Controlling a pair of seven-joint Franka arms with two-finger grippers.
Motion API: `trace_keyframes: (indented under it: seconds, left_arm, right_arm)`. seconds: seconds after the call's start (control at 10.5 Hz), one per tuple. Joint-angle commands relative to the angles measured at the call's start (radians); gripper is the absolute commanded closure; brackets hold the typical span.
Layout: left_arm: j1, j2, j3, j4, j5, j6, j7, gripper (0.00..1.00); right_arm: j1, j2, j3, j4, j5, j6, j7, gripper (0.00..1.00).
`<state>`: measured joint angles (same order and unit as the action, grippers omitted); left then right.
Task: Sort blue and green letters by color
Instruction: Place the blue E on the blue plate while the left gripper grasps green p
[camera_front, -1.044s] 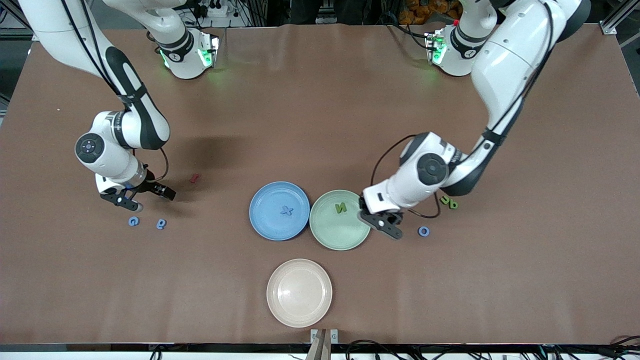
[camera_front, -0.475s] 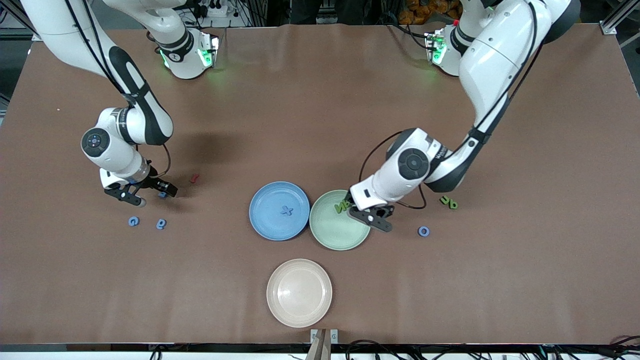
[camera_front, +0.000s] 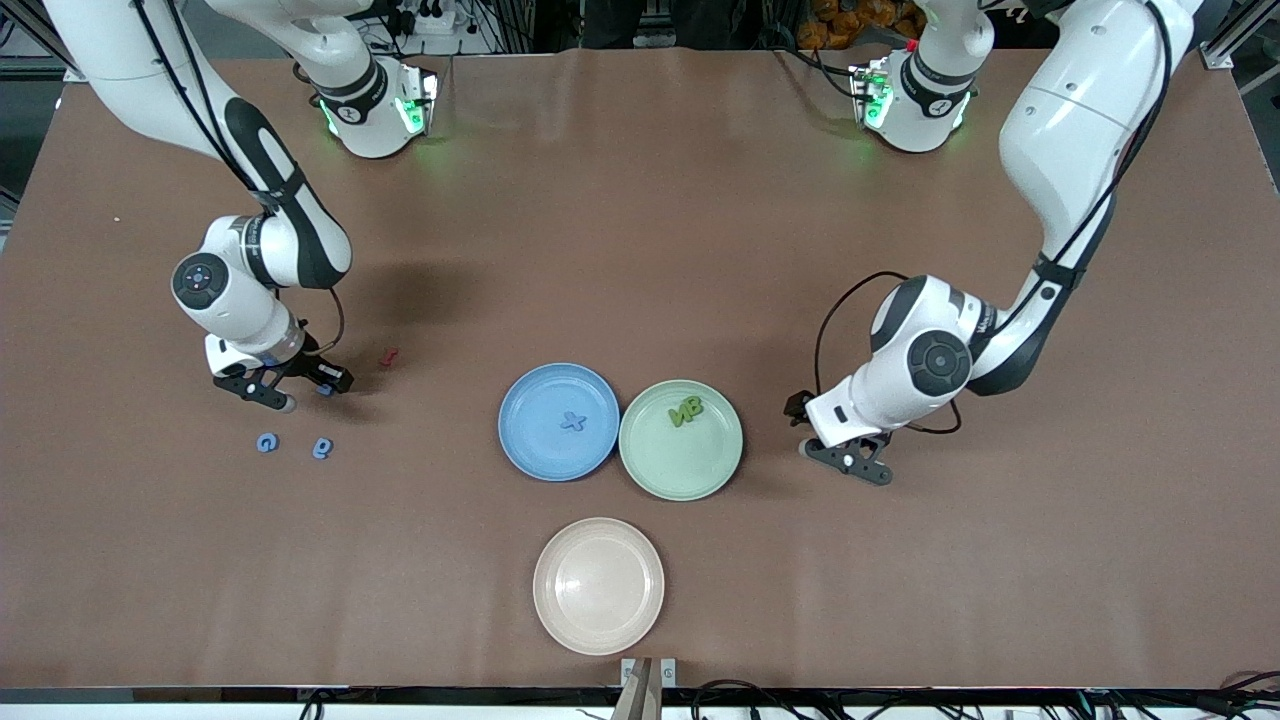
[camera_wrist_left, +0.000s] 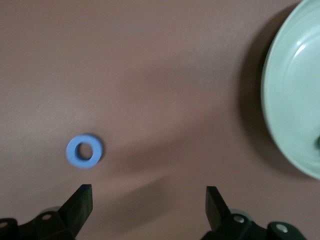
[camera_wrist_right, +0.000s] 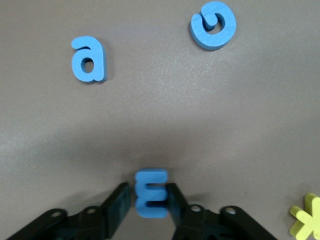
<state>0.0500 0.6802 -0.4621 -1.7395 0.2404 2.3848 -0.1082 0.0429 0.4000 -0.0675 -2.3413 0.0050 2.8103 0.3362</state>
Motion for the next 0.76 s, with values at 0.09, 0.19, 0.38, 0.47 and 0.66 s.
trace_keyframes:
  seconds: [0.09, 0.19, 0.38, 0.47, 0.66]
  left_arm:
    - [0.085, -0.149, -0.006, -0.202, 0.094, -0.004, 0.106, 0.0]
    - [0.108, -0.151, -0.009, -0.216, 0.14, -0.001, 0.134, 0.0]
    - [0.131, -0.159, -0.01, -0.241, 0.181, 0.01, 0.136, 0.0]
    - [0.152, -0.159, -0.012, -0.244, 0.181, 0.01, 0.136, 0.0]
    - [0.2, -0.156, -0.012, -0.242, 0.18, 0.017, 0.128, 0.06]
  right_arm:
    - [-0.026, 0.005, 0.018, -0.009, -0.019, -0.015, 0.009, 0.87]
    - [-0.028, 0.0, 0.018, -0.006, -0.017, -0.028, 0.009, 0.91]
    - [-0.032, -0.023, 0.018, 0.005, -0.017, -0.048, 0.009, 0.96]
    - [-0.028, -0.056, 0.018, 0.02, -0.016, -0.092, 0.009, 1.0]
    - [0.007, -0.105, 0.018, 0.116, -0.002, -0.304, 0.027, 1.0]
